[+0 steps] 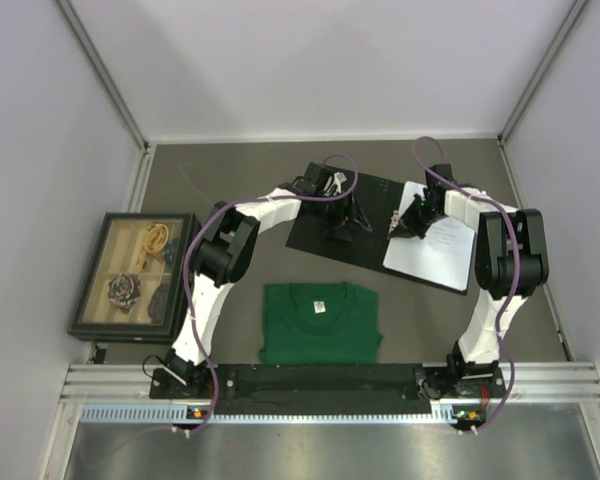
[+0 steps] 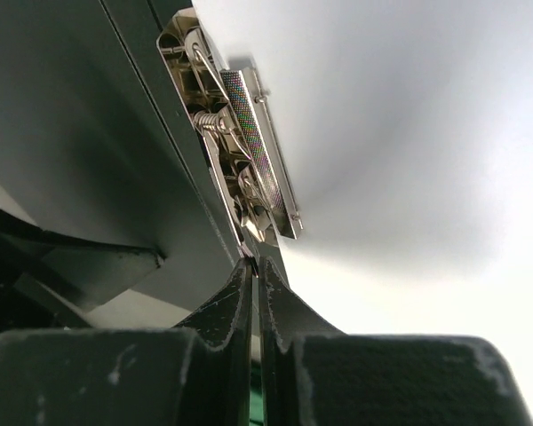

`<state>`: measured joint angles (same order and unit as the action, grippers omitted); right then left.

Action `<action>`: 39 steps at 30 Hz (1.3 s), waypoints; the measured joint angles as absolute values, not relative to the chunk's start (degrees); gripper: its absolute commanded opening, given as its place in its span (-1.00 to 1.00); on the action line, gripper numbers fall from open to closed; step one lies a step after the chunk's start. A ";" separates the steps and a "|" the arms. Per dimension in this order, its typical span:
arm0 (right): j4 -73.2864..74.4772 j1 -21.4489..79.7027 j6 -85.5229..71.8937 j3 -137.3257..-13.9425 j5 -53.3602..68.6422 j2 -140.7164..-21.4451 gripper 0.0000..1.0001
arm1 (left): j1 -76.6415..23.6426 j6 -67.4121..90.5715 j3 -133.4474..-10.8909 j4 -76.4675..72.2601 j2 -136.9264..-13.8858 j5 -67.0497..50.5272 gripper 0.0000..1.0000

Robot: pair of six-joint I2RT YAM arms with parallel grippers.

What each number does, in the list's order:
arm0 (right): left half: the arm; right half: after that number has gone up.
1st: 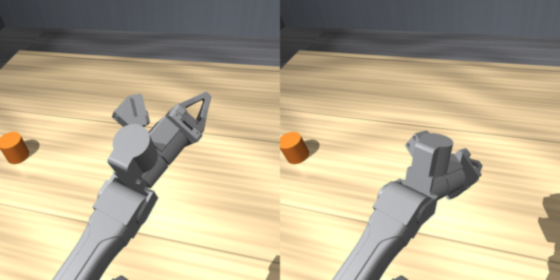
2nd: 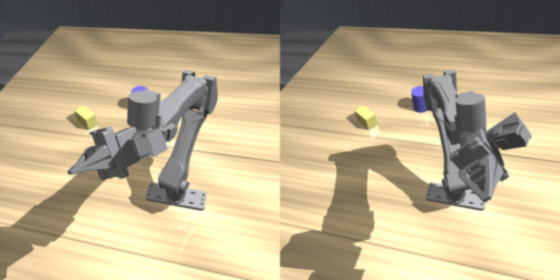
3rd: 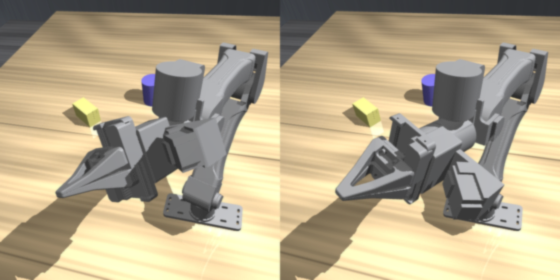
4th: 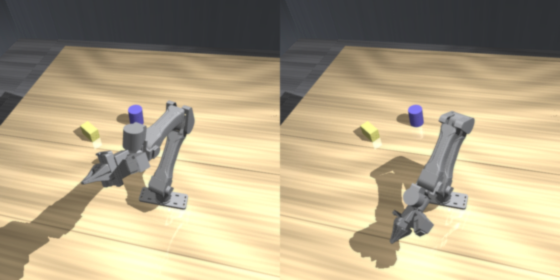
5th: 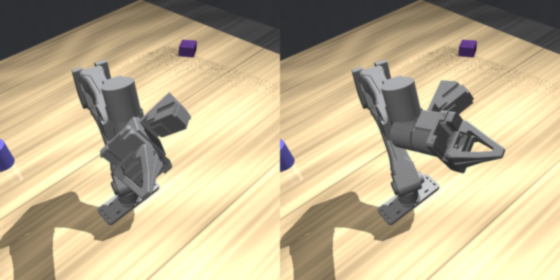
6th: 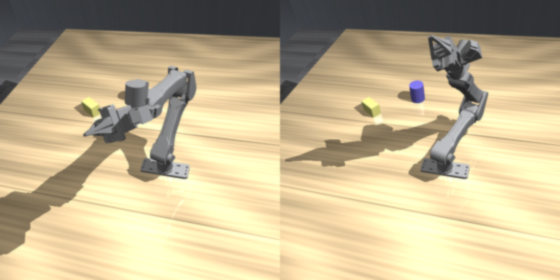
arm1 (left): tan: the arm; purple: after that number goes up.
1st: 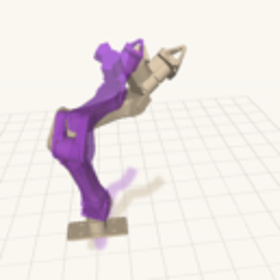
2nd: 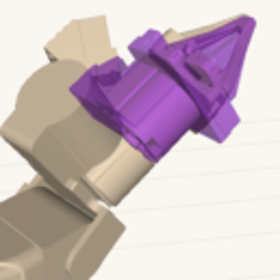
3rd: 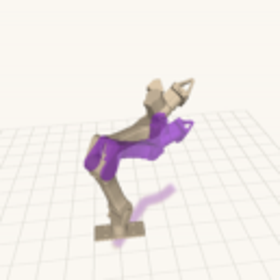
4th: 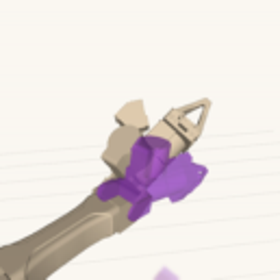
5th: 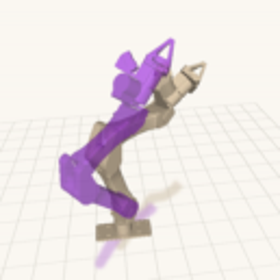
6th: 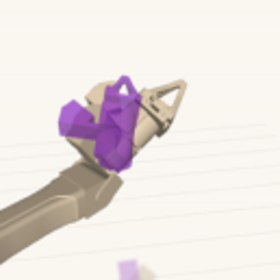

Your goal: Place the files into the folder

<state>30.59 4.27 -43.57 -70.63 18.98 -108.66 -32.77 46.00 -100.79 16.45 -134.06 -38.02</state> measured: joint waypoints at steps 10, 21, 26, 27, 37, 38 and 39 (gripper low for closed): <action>34.39 6.42 -43.72 -73.08 12.82 -109.03 -1.00 | -32.62 44.99 -98.28 15.86 -132.46 -37.60 0.60; 34.54 7.11 -44.66 -73.21 11.75 -109.25 -1.00 | -30.89 44.47 -92.99 15.20 -129.36 -38.33 0.62; 34.57 7.44 -45.06 -73.21 11.40 -109.25 -1.00 | -30.15 44.45 -91.94 15.33 -128.73 -38.50 0.62; 34.57 7.46 -45.15 -73.21 11.40 -109.25 -1.00 | -30.15 44.45 -91.83 15.27 -128.62 -38.50 0.62; 37.71 8.47 -46.87 -75.77 9.23 -110.72 -1.00 | -29.67 43.97 -91.22 15.66 -128.14 -38.83 0.62; 38.52 8.69 -47.07 -76.36 8.84 -111.09 -1.00 | -29.67 43.83 -91.22 15.66 -128.14 -38.89 0.62; 39.48 8.97 -47.20 -77.21 8.34 -111.74 -1.00 | -29.67 43.66 -91.24 15.68 -128.14 -39.00 0.62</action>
<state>39.48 8.97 -47.20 -77.21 8.34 -111.74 -29.67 43.66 -91.24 15.68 -128.14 -39.00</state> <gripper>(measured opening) 0.007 0.805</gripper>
